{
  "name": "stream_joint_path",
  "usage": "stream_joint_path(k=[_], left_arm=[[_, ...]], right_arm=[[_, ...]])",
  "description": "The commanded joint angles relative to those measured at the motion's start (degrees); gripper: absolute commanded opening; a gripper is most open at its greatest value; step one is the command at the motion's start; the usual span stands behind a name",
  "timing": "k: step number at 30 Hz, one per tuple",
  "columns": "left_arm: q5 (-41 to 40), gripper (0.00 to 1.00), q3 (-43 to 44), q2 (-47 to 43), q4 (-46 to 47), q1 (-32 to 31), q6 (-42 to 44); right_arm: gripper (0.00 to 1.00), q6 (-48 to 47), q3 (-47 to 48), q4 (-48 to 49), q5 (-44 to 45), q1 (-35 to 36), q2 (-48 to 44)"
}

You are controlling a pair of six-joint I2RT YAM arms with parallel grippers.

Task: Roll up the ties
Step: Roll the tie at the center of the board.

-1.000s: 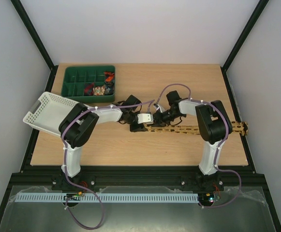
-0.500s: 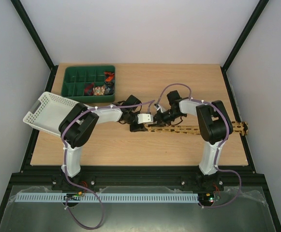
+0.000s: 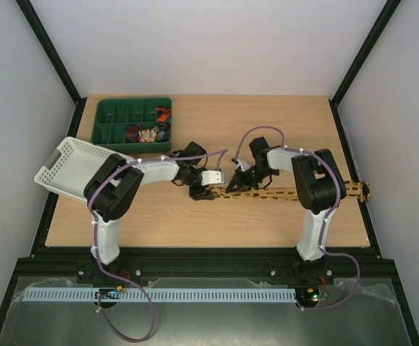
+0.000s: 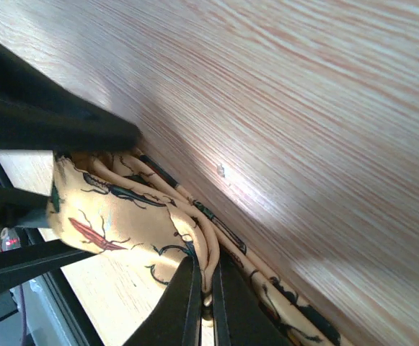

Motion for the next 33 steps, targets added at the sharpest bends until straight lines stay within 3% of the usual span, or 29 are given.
stream_joint_path(k=[1, 6, 13, 21, 33], left_arm=[[3.6, 0.62, -2.4, -4.0, -0.9, 2.2, -1.3], [5.9, 0.65, -5.4, -6.3, 2.6, 3.7, -2.4], [7.6, 0.46, -2.7, -4.6, 1.8, 3.4, -3.0], [10.0, 0.35, 2.0, -2.3, -0.4, 0.6, -3.5], [2.5, 0.35, 4.7, 4.6, 5.5, -2.8, -8.4]], right_arm=[[0.01, -2.6, -0.2, -3.7, 2.9, 0.8, 1.8], [0.01, -3.3, -1.3, -3.2, 4.8, 1.0, 2.2], [0.01, -4.1, -2.1, -3.0, 5.5, 0.9, 2.2], [0.01, -4.2, -2.0, -2.6, 5.5, 0.9, 2.3], [0.01, -3.5, -2.8, -1.8, 3.3, 0.9, 1.7]])
